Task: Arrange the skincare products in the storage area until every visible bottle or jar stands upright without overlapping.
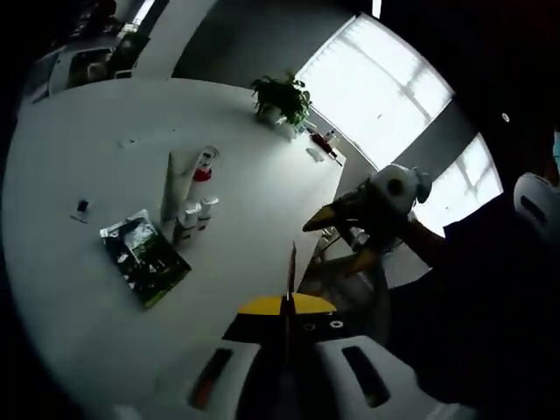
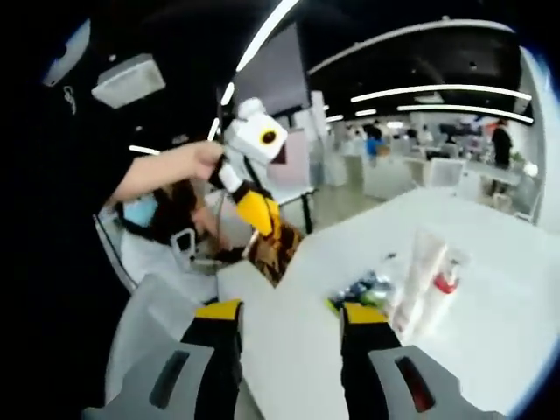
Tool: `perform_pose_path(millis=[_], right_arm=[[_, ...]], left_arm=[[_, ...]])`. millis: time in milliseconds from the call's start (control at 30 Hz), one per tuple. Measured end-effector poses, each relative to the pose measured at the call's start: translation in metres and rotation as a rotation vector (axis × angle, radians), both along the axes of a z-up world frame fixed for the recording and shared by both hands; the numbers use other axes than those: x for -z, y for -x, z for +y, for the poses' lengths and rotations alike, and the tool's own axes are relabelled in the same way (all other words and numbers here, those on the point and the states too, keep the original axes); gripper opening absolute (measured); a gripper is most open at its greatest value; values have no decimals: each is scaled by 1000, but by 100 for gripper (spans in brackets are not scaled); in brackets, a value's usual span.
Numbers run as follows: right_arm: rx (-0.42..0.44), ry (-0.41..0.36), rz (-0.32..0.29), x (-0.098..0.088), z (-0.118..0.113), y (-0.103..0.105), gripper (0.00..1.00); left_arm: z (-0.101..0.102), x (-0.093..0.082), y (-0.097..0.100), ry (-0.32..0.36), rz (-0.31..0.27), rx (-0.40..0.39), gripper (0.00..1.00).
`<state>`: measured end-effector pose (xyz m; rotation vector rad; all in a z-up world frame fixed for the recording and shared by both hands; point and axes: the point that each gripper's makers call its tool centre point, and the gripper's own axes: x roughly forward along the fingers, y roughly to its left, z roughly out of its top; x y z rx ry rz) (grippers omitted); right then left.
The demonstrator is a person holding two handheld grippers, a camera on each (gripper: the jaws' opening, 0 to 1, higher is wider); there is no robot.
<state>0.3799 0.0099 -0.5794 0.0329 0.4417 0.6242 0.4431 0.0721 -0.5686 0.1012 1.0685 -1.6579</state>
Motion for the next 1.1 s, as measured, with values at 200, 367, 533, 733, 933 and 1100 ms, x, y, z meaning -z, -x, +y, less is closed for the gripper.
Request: perform_pose_path(millis=[200, 367, 533, 733, 933, 1100], right_arm=[[17, 31, 26, 11, -11, -3, 62], [56, 39, 58, 21, -21, -4, 72], [70, 45, 95, 33, -25, -1, 75], [83, 54, 135, 44, -30, 1, 81], [96, 53, 169, 55, -35, 1, 86], [101, 52, 188, 62, -38, -2, 93]], left_arm=[[2, 12, -16, -28, 4, -14, 0], [3, 22, -26, -50, 10, -18, 0], [8, 33, -37, -84, 22, -21, 0], [14, 48, -57, -131, 42, -39, 0], [13, 62, -73, -167, 50, -58, 0], [15, 79, -96, -200, 65, -71, 0]])
